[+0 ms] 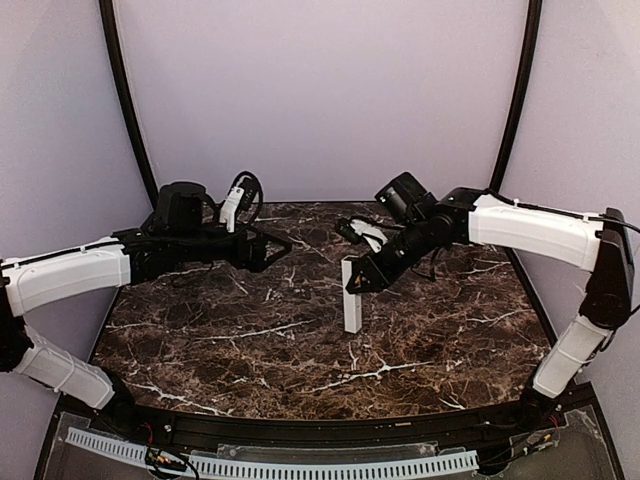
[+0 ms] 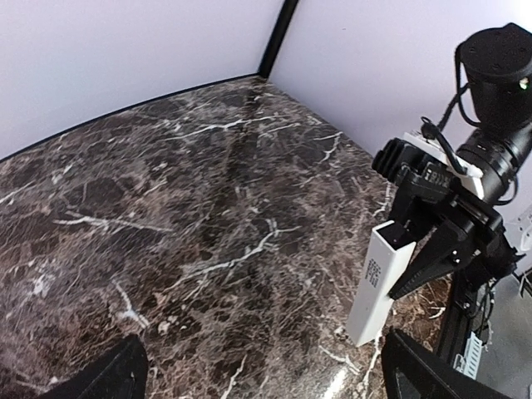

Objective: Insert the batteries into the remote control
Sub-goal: Place the remote control at the center of the board.

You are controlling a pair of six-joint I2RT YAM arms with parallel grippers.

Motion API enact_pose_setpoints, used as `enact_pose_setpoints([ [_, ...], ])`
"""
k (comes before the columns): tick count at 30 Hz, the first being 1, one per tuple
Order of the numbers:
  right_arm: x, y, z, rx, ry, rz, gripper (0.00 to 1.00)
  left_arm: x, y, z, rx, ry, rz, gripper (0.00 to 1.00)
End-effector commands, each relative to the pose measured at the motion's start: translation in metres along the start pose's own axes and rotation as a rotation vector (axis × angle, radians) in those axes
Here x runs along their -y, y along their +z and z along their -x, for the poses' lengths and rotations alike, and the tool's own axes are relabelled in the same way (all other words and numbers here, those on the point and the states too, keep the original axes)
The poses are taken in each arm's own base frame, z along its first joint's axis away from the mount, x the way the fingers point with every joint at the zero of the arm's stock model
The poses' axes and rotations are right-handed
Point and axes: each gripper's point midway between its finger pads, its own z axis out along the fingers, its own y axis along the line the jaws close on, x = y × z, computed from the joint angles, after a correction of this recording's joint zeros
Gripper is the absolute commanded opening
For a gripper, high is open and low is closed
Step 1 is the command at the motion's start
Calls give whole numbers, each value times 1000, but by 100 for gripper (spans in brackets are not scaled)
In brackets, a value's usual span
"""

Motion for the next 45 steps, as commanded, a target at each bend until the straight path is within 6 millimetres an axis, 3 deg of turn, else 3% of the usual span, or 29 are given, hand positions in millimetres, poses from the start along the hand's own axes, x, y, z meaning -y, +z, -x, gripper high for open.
enact_pose_setpoints([
  [1,13,6,-29,-238,8,-154,8,-33,-13,-17,-45,-102,169,99],
  [13,20,59,-54,-588,-103,-302,9,-84,-37,-38,-72,-180,409,99],
  [25,26,114,-65,-731,-187,-316,10,-93,-51,-45,-59,-176,474,98],
  [35,29,139,-60,-719,-183,-303,12,-91,-48,-51,-62,-179,455,98],
  [45,34,149,-64,-705,-194,-298,31,-95,-52,-48,-68,-173,489,98],
])
